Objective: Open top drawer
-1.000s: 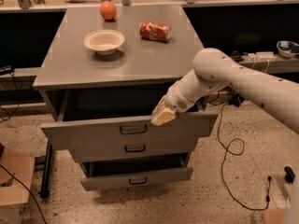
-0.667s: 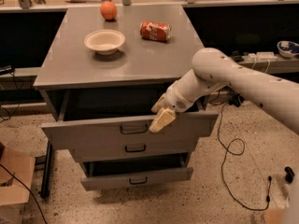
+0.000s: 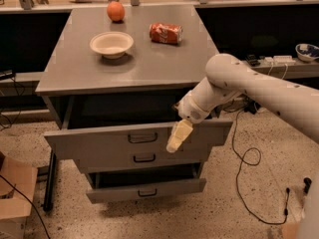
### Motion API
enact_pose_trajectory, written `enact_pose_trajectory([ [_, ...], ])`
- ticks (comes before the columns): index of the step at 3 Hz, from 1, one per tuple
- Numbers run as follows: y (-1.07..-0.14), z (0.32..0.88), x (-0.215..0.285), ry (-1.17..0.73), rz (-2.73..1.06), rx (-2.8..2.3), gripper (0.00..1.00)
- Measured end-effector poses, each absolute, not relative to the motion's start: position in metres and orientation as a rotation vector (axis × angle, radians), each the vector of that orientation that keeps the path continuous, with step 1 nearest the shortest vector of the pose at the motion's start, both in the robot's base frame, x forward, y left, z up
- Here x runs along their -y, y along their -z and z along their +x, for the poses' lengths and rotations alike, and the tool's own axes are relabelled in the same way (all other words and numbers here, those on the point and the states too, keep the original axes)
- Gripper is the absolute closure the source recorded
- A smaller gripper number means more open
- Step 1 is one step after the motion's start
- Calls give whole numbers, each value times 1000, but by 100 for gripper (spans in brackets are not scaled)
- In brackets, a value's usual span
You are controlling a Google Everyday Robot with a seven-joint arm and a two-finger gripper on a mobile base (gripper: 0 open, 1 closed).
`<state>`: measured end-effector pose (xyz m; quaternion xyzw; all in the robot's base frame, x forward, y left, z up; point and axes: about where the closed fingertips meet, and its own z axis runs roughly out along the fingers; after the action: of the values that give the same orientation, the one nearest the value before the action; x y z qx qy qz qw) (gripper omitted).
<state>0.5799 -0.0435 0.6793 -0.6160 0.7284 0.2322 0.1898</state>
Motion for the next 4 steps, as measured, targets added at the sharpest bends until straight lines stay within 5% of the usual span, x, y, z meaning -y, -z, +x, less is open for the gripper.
enact_pose_trajectory([
  [1,-661,567,60,-672,-1769,-2159,14],
  [3,-654,531,68,-696,-1907,-2256,61],
  [4,-654,517,69,-712,-1929,-2280,50],
])
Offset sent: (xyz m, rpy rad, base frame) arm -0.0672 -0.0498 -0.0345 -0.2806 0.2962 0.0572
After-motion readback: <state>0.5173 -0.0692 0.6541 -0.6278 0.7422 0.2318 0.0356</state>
